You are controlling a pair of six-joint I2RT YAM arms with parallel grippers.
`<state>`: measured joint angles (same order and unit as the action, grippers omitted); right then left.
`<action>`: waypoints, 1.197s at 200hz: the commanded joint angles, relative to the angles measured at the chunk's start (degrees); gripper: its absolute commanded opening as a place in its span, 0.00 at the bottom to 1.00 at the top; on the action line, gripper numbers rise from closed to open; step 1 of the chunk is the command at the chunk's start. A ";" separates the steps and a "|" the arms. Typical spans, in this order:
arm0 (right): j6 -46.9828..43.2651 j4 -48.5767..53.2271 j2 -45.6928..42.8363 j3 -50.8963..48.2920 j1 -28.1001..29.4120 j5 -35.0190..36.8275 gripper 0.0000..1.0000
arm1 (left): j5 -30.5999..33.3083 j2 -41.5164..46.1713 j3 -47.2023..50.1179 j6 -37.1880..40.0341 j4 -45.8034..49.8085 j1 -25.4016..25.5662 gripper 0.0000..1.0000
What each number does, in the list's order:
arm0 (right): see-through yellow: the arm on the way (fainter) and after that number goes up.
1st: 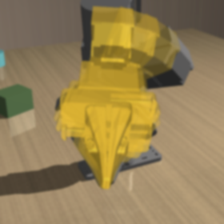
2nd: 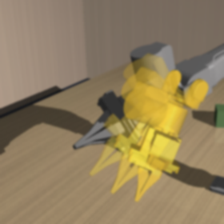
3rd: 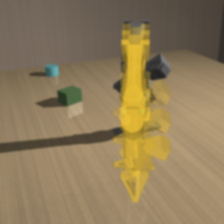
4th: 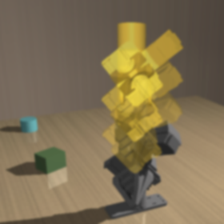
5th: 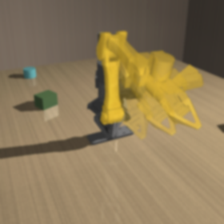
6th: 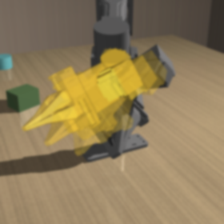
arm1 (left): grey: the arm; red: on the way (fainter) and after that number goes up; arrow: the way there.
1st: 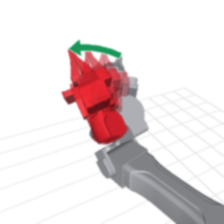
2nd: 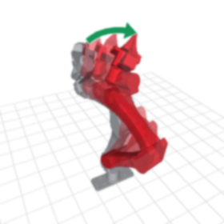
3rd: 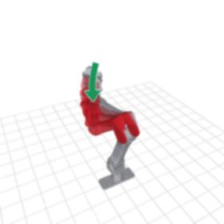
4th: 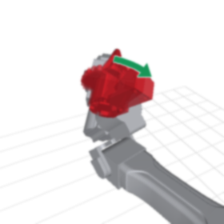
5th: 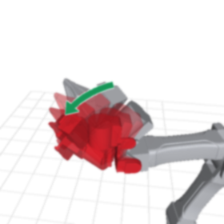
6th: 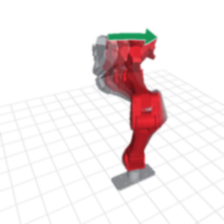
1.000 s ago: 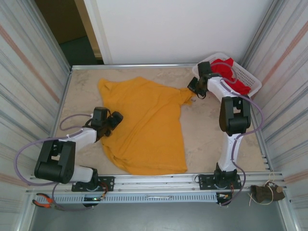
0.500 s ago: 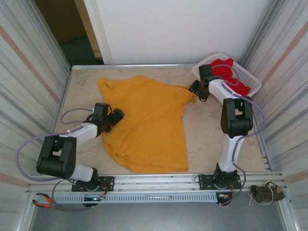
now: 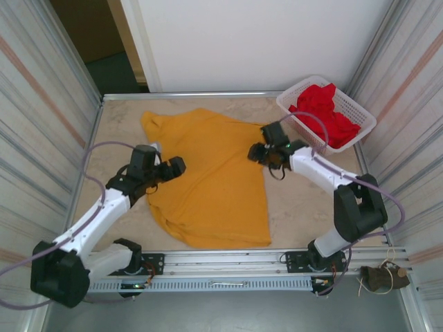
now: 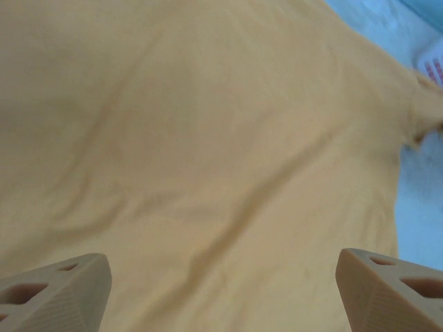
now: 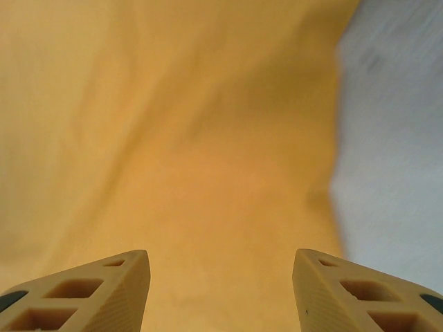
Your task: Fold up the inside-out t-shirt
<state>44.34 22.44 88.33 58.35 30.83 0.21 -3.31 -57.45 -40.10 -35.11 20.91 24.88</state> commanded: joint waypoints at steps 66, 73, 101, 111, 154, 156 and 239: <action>4.55 -2.75 15.12 1.30 0.72 0.95 0.53 | 13.59 2.81 4.86 12.12 11.29 25.61 0.82; 4.01 -2.16 16.09 2.17 -0.40 0.93 0.52 | 13.42 1.98 4.85 12.69 10.71 26.38 0.82; 2.05 -0.38 18.02 5.31 -4.97 0.10 0.52 | 12.61 -1.37 4.50 14.76 7.64 28.58 0.83; 1.32 0.07 17.16 5.92 -5.79 -0.17 0.52 | 12.37 -2.66 4.09 15.78 6.74 29.46 0.82; -1.09 2.58 10.88 7.34 -7.54 -0.59 0.53 | 12.53 -9.19 1.32 19.74 5.24 33.01 0.82; -1.09 2.61 10.41 7.23 -7.54 -0.70 0.53 | 12.49 -9.57 1.09 19.89 5.14 33.14 0.82; 7.92 3.73 -15.84 -8.25 -3.24 0.20 0.58 | 11.60 -16.03 1.66 19.22 2.52 35.32 0.73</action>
<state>47.90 23.24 78.19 54.48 25.61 -0.95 8.03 -73.32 -38.89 -15.81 24.25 59.77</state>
